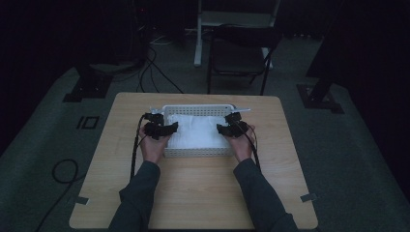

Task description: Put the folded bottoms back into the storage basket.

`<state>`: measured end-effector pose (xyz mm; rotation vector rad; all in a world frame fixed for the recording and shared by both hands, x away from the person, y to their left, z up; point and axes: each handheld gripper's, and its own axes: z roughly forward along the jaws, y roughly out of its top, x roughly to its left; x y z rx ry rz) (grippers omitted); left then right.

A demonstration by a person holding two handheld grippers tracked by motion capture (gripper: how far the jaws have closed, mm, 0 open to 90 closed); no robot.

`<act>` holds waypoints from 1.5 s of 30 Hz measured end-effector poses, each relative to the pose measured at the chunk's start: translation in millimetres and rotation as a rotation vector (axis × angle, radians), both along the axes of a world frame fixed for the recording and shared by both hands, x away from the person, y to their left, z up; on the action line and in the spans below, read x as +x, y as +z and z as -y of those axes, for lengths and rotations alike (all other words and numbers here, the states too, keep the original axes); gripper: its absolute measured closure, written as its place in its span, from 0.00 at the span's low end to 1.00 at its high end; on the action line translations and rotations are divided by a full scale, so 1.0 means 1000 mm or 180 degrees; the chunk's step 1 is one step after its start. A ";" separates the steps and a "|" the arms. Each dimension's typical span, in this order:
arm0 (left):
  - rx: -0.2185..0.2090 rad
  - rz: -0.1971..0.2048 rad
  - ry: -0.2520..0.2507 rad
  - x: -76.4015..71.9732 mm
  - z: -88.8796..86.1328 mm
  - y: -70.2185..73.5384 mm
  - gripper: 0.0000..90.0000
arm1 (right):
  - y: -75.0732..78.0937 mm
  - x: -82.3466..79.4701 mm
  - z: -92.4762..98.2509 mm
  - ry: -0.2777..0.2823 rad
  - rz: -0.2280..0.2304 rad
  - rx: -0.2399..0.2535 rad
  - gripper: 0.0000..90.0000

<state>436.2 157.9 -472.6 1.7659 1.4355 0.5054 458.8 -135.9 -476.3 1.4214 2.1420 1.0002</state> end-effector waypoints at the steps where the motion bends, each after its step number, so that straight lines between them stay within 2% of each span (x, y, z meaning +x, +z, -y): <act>1: -0.0010 0.0014 0.0001 -0.001 -0.001 0.001 0.38 | 0.002 -0.001 0.001 -0.0011 0.0033 -0.0016 0.50; 7: -0.0037 0.0088 -0.0001 -0.007 -0.005 0.005 0.37 | 0.017 -0.008 0.006 -0.0061 0.0248 -0.0083 0.41; 12: -0.0098 0.0176 -0.0013 -0.017 -0.013 0.010 0.36 | 0.025 -0.019 0.009 0.0017 0.0366 -0.0160 0.38; 16: -0.0129 0.0258 -0.0029 -0.028 -0.019 0.013 0.36 | 0.028 -0.030 0.014 0.0059 0.0443 -0.0122 0.38; 22: -0.0130 0.0373 -0.0033 -0.048 -0.027 0.013 0.36 | 0.026 -0.050 0.030 0.0040 0.0531 0.0080 0.38; 25: -0.0121 0.0396 -0.0035 -0.057 -0.031 0.008 0.36 | 0.023 -0.060 0.042 0.0008 0.0573 0.0143 0.40; 27: -0.0079 0.0405 -0.0037 -0.063 -0.034 0.004 0.36 | 0.020 -0.064 0.048 -0.0022 0.0596 0.0126 0.42; 34: -0.0084 0.0436 0.0049 -0.079 -0.046 -0.010 0.38 | 0.008 -0.079 0.069 -0.0085 0.0655 0.0064 0.56; 36: -0.0085 0.0417 0.0071 -0.080 -0.048 -0.012 0.39 | 0.007 -0.080 0.071 -0.0100 0.0664 0.0055 0.57; 38: 0.0007 0.0390 0.0159 -0.081 -0.055 -0.017 0.39 | -0.001 -0.083 0.080 -0.0183 0.0661 0.0039 0.59; 41: 0.0059 0.0349 0.0261 -0.082 -0.062 -0.024 0.41 | -0.010 -0.082 0.087 -0.0260 0.0619 -0.0039 0.61; 44: 0.0224 0.0243 0.0388 -0.080 -0.069 -0.034 0.44 | -0.023 -0.079 0.097 -0.0369 0.0548 -0.0099 0.64; 45: 0.0208 0.0187 0.0411 -0.078 -0.072 -0.038 0.45 | -0.028 -0.077 0.100 -0.0395 0.0502 -0.0112 0.65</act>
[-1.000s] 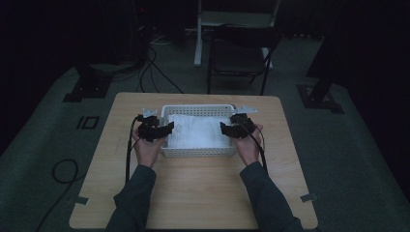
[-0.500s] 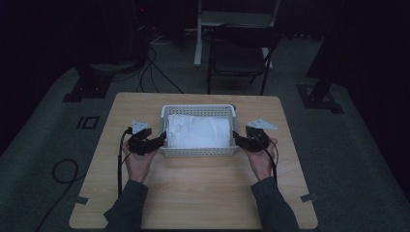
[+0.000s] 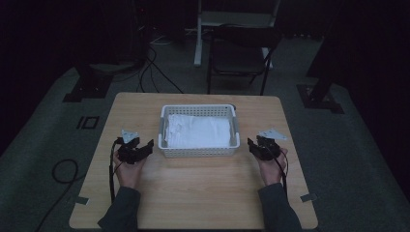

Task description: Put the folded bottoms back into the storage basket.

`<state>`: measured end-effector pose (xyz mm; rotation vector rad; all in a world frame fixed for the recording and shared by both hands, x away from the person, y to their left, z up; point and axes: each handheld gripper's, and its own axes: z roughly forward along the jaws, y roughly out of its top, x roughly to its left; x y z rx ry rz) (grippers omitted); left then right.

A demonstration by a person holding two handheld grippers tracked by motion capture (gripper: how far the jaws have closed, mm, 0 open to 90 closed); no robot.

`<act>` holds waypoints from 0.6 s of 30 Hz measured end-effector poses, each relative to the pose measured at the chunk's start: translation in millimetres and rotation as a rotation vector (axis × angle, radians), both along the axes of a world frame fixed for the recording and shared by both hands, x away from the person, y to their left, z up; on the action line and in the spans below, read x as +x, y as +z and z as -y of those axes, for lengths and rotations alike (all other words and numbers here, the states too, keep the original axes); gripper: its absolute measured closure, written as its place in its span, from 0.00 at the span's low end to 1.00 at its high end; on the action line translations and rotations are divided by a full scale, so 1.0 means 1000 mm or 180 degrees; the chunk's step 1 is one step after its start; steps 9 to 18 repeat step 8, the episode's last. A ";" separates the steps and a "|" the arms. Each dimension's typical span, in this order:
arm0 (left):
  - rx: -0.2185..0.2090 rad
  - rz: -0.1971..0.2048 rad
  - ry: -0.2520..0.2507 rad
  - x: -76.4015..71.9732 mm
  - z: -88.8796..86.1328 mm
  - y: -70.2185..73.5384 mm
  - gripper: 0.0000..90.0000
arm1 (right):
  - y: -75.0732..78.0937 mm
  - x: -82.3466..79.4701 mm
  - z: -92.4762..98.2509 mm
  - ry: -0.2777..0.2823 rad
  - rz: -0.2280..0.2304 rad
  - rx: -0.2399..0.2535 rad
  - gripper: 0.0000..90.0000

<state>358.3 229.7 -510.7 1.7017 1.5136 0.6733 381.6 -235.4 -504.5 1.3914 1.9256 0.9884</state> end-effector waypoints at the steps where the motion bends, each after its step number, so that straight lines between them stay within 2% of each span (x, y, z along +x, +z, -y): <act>1: -0.0017 -0.0048 0.0028 0.002 -0.003 -0.004 0.46 | -0.006 0.002 0.002 -0.0011 -0.0051 0.0001 0.66; 4: -0.0003 -0.0191 0.0085 0.008 -0.007 -0.016 0.46 | -0.022 0.009 0.006 -0.0072 -0.0207 -0.0051 0.66; 8: 0.0029 -0.0368 0.0126 0.017 -0.008 -0.031 0.46 | -0.034 0.015 0.008 -0.0111 -0.0290 -0.0114 0.67; 18: 0.0029 -0.0368 0.0126 0.017 -0.008 -0.031 0.46 | -0.034 0.015 0.008 -0.0111 -0.0290 -0.0114 0.67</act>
